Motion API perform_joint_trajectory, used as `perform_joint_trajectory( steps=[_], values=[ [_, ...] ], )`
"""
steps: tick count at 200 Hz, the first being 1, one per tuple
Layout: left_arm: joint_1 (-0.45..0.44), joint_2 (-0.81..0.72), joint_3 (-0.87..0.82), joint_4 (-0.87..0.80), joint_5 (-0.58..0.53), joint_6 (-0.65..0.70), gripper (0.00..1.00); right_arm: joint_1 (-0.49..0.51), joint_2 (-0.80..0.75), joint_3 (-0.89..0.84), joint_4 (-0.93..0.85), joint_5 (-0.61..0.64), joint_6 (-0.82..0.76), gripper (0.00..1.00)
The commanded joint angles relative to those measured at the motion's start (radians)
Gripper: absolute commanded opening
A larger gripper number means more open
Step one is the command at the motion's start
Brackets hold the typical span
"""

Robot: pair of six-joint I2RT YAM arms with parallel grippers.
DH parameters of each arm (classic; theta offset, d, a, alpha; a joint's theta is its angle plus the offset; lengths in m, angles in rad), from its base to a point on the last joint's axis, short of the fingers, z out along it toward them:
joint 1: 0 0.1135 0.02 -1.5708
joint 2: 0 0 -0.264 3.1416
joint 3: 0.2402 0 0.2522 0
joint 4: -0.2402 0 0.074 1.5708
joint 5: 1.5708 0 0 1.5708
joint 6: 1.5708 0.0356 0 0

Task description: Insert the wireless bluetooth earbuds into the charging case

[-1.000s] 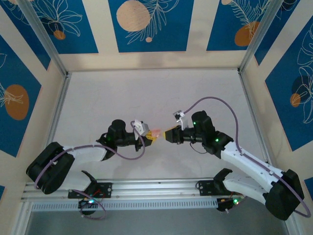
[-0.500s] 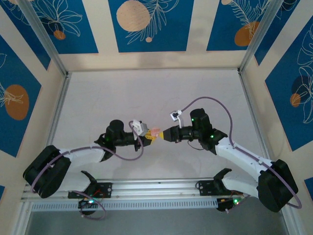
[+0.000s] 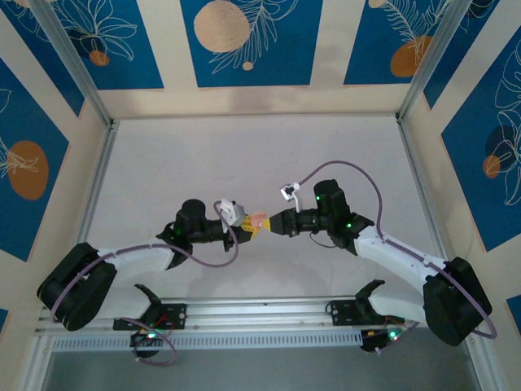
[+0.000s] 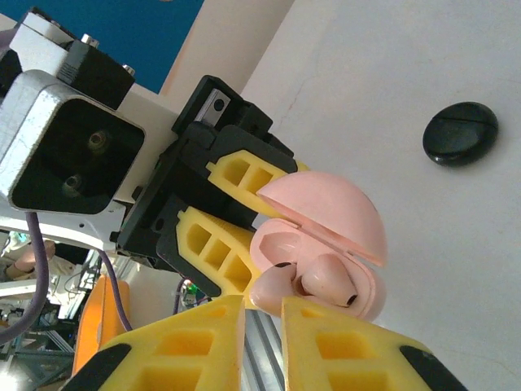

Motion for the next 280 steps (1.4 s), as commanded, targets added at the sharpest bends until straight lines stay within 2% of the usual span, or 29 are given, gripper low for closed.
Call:
perform_joint_trajectory(
  steps=[1, 182, 240, 280],
  values=[
    [-0.007, -0.026, -0.004, 0.007, 0.009, 0.013, 0.17, 0.008, 0.013, -0.004, 0.029, -0.03, 0.007, 0.17],
    [-0.007, -0.056, -0.002, -0.019, 0.01, 0.02, 0.17, 0.054, 0.046, 0.063, 0.011, 0.019, -0.019, 0.17],
    [-0.007, -0.06, 0.003, -0.029, 0.011, 0.023, 0.17, 0.055, 0.032, 0.084, -0.025, 0.042, -0.024, 0.22],
    [-0.006, -0.069, 0.003, -0.047, 0.009, 0.033, 0.17, 0.051, -0.035, 0.102, -0.074, 0.054, -0.056, 0.26]
  ],
)
